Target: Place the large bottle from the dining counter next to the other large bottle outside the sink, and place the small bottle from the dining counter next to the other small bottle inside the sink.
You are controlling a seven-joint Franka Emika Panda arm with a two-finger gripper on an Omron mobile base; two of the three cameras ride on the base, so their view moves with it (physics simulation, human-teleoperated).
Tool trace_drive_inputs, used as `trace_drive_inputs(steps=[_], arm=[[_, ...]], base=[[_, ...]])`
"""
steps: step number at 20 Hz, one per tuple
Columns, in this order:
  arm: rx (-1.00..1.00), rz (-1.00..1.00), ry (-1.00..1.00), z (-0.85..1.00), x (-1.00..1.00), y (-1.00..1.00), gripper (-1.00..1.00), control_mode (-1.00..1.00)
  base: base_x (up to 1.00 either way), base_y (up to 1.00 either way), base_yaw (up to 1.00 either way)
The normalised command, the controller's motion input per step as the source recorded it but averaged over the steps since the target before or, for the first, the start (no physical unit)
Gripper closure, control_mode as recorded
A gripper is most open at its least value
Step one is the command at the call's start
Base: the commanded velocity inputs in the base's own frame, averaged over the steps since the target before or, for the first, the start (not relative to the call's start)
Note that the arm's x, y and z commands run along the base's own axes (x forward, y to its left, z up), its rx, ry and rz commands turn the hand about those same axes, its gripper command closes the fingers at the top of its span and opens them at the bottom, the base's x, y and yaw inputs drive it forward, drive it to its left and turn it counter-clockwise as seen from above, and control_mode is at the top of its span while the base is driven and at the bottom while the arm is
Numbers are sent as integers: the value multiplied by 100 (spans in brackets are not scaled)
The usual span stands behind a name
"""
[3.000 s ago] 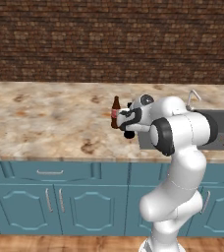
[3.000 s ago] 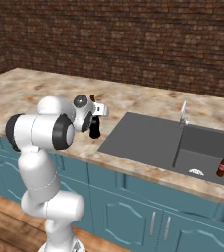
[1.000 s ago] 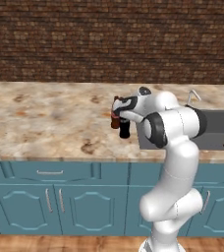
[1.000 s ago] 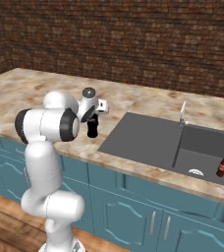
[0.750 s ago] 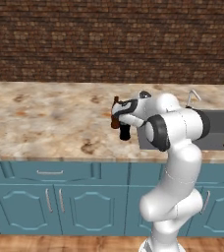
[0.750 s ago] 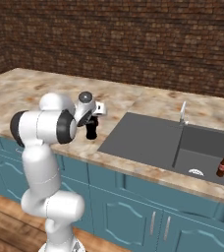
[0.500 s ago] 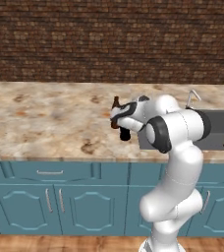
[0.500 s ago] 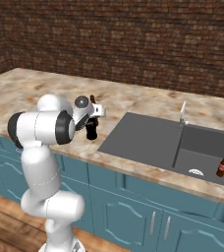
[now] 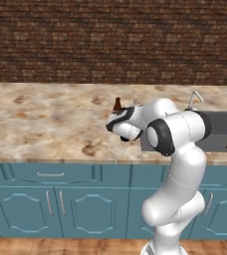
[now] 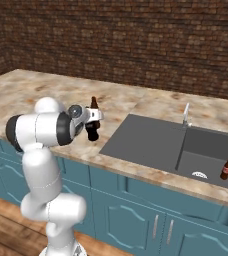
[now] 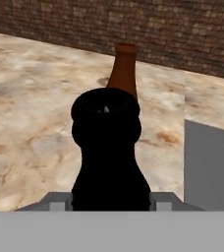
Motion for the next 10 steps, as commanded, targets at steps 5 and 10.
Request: trace_drive_inputs(steps=[5,10], arm=[[-1,0,-18,0,-33,-16,-100,-100],[0,0,-20,0,-38,-22,-100,-100]], base=[[0,0,0],[0,0,0]])
